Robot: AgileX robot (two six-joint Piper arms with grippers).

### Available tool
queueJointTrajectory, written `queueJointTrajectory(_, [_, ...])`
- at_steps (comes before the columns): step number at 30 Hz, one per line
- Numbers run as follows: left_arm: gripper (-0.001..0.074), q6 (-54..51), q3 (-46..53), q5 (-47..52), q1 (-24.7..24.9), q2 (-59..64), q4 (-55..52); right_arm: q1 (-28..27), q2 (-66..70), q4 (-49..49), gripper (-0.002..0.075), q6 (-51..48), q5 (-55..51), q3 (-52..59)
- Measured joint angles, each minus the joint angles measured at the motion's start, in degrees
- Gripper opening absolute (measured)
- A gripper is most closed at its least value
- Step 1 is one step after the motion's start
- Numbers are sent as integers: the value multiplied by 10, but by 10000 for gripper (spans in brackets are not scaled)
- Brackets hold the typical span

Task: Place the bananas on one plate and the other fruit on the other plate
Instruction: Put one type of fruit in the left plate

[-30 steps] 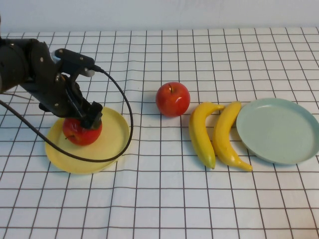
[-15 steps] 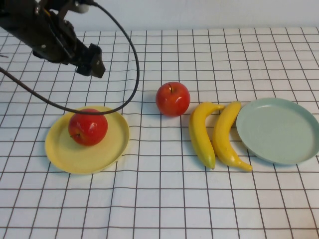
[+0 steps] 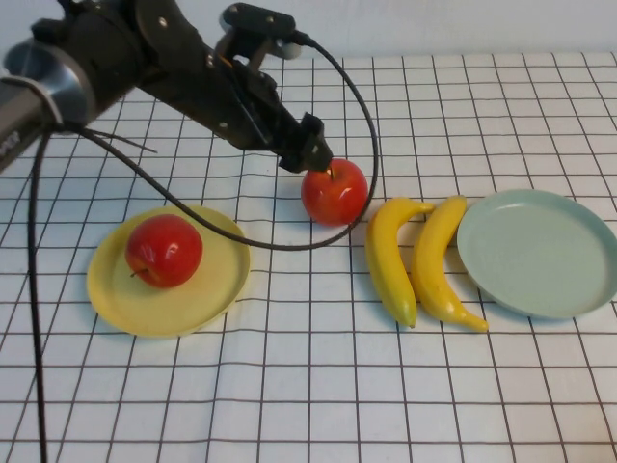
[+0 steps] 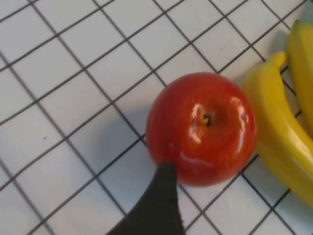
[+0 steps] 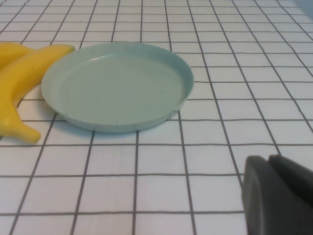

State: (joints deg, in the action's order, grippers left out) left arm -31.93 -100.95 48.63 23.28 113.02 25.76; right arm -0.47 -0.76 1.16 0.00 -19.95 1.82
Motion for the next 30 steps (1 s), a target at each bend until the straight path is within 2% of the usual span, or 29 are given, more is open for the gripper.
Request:
queueJointTrajectory(9, [669, -25, -93, -26, 47, 91, 1, 0, 0, 0, -15, 0, 0, 0])
queueJointTrajectory(16, [669, -26, -114, -34, 49, 137, -4, 0, 0, 0, -15, 0, 0, 0])
queueJointTrajectory(30, [669, -4, -120, -41, 49, 161, -87, 0, 0, 0, -15, 0, 0, 0])
